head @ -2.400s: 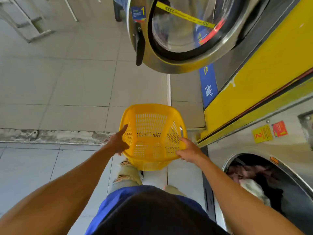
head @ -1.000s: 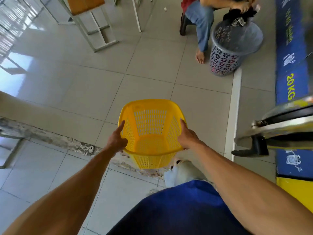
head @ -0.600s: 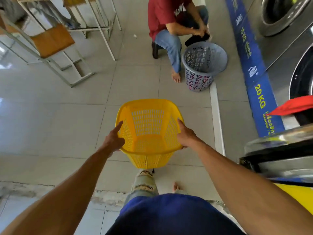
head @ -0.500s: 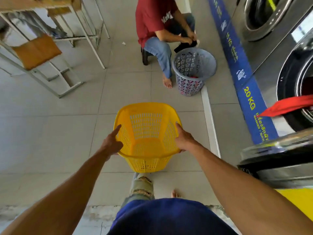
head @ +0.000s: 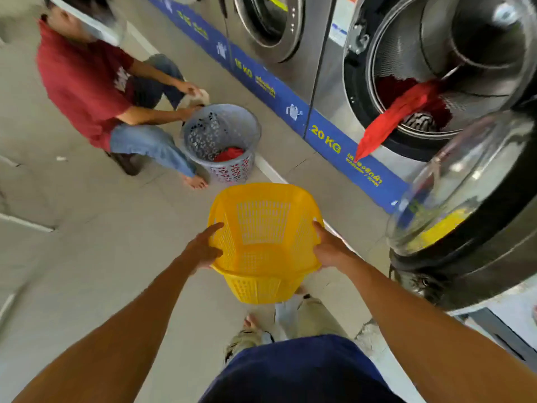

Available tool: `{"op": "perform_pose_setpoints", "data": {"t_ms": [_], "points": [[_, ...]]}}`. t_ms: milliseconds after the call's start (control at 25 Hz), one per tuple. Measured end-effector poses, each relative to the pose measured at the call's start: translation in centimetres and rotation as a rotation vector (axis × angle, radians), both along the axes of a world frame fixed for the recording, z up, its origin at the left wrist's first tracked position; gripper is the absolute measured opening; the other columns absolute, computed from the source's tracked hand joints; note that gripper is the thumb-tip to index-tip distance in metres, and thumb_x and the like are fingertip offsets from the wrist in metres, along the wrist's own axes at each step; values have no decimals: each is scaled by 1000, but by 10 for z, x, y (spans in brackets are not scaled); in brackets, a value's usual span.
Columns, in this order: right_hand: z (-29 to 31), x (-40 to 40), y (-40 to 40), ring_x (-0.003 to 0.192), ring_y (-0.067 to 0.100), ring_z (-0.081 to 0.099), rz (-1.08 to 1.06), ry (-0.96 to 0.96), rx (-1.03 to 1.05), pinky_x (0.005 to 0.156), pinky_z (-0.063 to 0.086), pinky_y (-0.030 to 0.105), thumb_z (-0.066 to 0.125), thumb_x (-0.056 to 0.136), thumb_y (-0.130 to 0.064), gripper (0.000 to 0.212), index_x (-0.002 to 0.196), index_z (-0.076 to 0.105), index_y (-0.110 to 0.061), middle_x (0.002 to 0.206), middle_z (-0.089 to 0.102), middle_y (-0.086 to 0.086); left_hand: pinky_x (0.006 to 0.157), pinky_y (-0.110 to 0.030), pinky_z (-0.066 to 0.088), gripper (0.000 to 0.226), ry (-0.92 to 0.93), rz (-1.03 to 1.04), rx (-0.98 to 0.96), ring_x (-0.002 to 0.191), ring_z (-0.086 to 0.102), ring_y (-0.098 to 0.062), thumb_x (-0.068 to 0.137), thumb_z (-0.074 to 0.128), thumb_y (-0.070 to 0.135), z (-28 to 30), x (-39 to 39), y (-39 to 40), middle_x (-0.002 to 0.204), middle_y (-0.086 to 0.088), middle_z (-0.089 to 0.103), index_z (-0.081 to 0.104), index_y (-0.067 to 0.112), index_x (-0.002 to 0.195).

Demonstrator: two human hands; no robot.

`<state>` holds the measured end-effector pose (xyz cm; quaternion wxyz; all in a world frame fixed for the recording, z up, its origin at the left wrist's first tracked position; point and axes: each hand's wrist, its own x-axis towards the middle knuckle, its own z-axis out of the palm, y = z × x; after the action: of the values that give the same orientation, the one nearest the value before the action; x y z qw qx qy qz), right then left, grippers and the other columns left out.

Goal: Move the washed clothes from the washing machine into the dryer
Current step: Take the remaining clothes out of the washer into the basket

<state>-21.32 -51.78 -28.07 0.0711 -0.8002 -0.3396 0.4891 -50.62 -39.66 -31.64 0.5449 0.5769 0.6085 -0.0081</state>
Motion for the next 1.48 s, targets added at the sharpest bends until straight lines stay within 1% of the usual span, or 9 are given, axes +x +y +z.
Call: {"op": "perform_pose_setpoints", "data": {"t_ms": [160,320,600,920,1000,1080,1200,1360,1480], "points": [[-8,44,5,91,32,64,-210,-38,6,58,54,29,39,89,-2,81,156,11,-38,144,49,19,58,-32,54,86,62,-266,33,88,60,-26,75,60,8,3,86,67,146,-12,45,30,45,147],[-28,81,24,108,39,61,-395,-64,30,87,54,42,42,88,-2,82,156,11,-35,134,56,24,60,-31,49,88,183,-513,70,76,59,-23,88,49,6,2,166,112,128,-17,55,2,45,152],[-39,140,82,117,40,58,-570,-48,30,93,52,40,42,87,-1,82,154,15,-40,142,52,20,47,-26,43,85,265,-700,111,54,53,-15,88,43,8,-5,255,200,98,-9,62,0,43,152],[-64,198,139,126,33,55,-573,-58,-42,94,45,29,47,88,-6,71,151,33,-36,148,49,11,41,-24,34,89,270,-781,86,43,41,-13,86,42,3,-26,330,270,55,-4,44,-5,41,151],[-74,210,154,124,31,57,-583,-30,-83,90,46,26,49,88,-7,66,148,41,-35,150,48,10,42,-24,35,89,255,-812,70,44,43,-13,86,44,2,-35,354,297,62,-4,54,0,43,152],[-90,220,165,120,28,58,-599,-4,-119,92,47,26,50,88,-9,63,145,45,-34,149,49,9,44,-23,38,89,261,-878,57,46,47,-12,86,45,3,-55,372,317,95,-14,70,1,44,152],[-131,237,179,100,23,63,-652,6,-145,91,50,34,50,85,-11,63,142,48,-38,139,59,11,42,-24,41,90,251,-879,58,46,52,-13,84,45,5,-107,387,340,113,-21,68,4,50,150],[-184,253,185,115,31,62,-676,20,-203,91,49,32,52,88,-15,59,142,49,-39,141,57,9,58,-37,56,93,194,-905,61,72,69,-25,77,44,9,-169,413,356,145,-15,48,6,65,140],[-224,272,183,119,31,60,-702,20,-232,96,48,34,51,89,-12,56,140,52,-35,140,58,10,48,-25,45,96,235,-950,-11,65,60,-18,78,48,0,-207,446,358,149,-17,44,8,50,150]]}}
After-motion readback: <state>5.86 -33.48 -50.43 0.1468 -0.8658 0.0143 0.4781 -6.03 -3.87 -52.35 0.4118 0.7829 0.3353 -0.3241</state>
